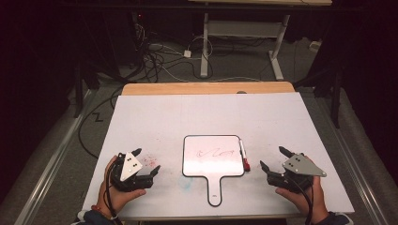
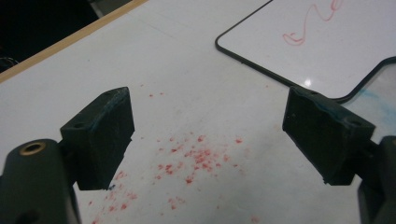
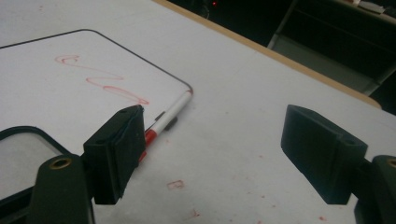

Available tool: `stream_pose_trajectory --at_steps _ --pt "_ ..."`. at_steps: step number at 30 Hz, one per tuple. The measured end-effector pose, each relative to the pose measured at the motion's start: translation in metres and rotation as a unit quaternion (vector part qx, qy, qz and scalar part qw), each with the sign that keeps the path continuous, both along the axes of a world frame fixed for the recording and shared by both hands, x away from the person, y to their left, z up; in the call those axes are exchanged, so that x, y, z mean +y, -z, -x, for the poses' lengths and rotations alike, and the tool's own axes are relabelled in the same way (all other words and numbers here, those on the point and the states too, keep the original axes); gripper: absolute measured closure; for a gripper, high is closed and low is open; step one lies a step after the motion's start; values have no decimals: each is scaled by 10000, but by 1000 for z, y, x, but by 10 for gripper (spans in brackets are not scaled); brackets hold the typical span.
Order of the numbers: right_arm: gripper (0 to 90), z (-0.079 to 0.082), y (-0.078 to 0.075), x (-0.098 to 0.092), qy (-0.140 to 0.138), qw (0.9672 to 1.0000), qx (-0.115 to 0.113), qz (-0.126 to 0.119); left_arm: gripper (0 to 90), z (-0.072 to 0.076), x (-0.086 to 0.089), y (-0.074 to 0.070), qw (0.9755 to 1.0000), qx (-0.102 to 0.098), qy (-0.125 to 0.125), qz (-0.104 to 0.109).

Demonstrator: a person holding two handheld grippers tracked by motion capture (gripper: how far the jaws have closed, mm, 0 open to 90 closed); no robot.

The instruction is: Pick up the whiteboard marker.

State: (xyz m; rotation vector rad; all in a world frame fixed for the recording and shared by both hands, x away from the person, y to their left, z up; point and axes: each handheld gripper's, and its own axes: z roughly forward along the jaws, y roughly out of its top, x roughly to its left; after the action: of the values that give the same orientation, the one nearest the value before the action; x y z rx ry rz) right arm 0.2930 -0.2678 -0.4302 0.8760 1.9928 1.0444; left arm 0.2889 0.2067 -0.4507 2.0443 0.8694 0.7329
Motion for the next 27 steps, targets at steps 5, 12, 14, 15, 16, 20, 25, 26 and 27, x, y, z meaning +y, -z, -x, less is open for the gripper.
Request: stream_pose_trajectory --at_steps 5,12,14,15,16,20,25,26,27 --pt "235 -3 2 -1 -23 9999 142 -77 165 -2 0 1 10000 -20 20 10" --pt "230 -6 1 -3 -34 9997 215 -131 161 1 1 3 9997 -83 201 -69" --pt "224 -8 2 -4 -114 9994 289 -125 163 2 1 3 9997 -94 189 -74" --pt "224 -9 3 -5 -125 9993 330 -128 161 2 2 3 9997 -75 203 -63" --pt "224 -9 3 -5 -125 9993 330 -128 161 1 2 3 9997 -58 202 -81" --pt "273 -19 1 -9 -295 9969 679 -262 163 0 -1 6 9996 -10 211 -202" --pt "316 -38 -1 -10 -179 9923 1152 -418 165 0 -2 8 9994 37 217 -279" --pt "330 -42 -2 -10 -195 9910 1230 -488 165 -1 -2 8 9993 51 211 -292" --pt "330 -42 -2 -10 -195 9910 1230 -488 165 -1 -2 9 9993 54 205 -317"
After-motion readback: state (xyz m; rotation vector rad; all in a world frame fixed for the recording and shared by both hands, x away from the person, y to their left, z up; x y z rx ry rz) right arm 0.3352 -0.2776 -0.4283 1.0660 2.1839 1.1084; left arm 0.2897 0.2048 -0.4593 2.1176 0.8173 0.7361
